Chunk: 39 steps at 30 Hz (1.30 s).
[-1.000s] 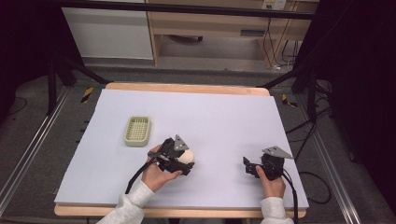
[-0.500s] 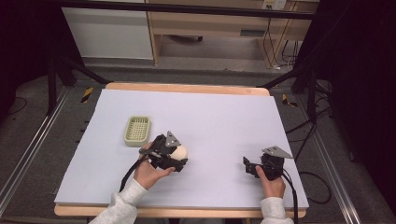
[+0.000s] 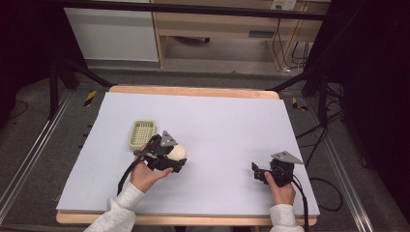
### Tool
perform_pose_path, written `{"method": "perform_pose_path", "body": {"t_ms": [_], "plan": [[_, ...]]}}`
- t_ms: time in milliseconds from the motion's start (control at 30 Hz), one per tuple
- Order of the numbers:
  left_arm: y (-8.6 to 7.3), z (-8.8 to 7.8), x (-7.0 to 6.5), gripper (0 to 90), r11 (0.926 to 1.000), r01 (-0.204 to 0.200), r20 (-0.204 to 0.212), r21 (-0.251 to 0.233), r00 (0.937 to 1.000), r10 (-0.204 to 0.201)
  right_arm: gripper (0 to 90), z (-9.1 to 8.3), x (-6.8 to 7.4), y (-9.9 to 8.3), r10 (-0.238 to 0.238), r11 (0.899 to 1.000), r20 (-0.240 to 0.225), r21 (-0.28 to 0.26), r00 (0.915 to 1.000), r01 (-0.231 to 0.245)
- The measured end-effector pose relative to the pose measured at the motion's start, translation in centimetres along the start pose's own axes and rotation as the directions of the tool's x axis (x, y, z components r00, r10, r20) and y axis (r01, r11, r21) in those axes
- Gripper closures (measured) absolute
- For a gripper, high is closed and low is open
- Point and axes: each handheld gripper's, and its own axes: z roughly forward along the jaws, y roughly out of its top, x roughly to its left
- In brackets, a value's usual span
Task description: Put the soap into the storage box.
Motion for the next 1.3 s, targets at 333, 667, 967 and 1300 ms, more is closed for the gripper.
{"method": "perform_pose_path", "body": {"t_ms": [333,667,967,1300], "plan": [[-0.2,-0.6,1.2,24.2,0.9998,0.021,-0.017,-0.004,0.9996,-0.021,4.2,0.1,-0.1,0.0,-0.009,1.0,0.007,-0.002,0.9999,0.009],[0.1,-1.1,2.1,24.2,0.9994,0.032,-0.037,-0.011,0.9988,-0.033,4.2,0.1,0.0,0.0,-0.003,1.0,0.004,0.002,1.0,0.003],[0.4,-1.4,2.9,24.2,0.9986,0.049,-0.052,-0.019,0.9974,-0.05,4.2,0.1,0.0,0.0,-0.005,1.0,0.006,0.003,1.0,0.005],[0.6,-1.8,4.4,24.2,0.9976,0.066,-0.077,-0.019,0.9947,-0.067,4.2,0.1,0.0,0.0,-0.007,1.0,0.004,0.004,1.0,0.007]]}}
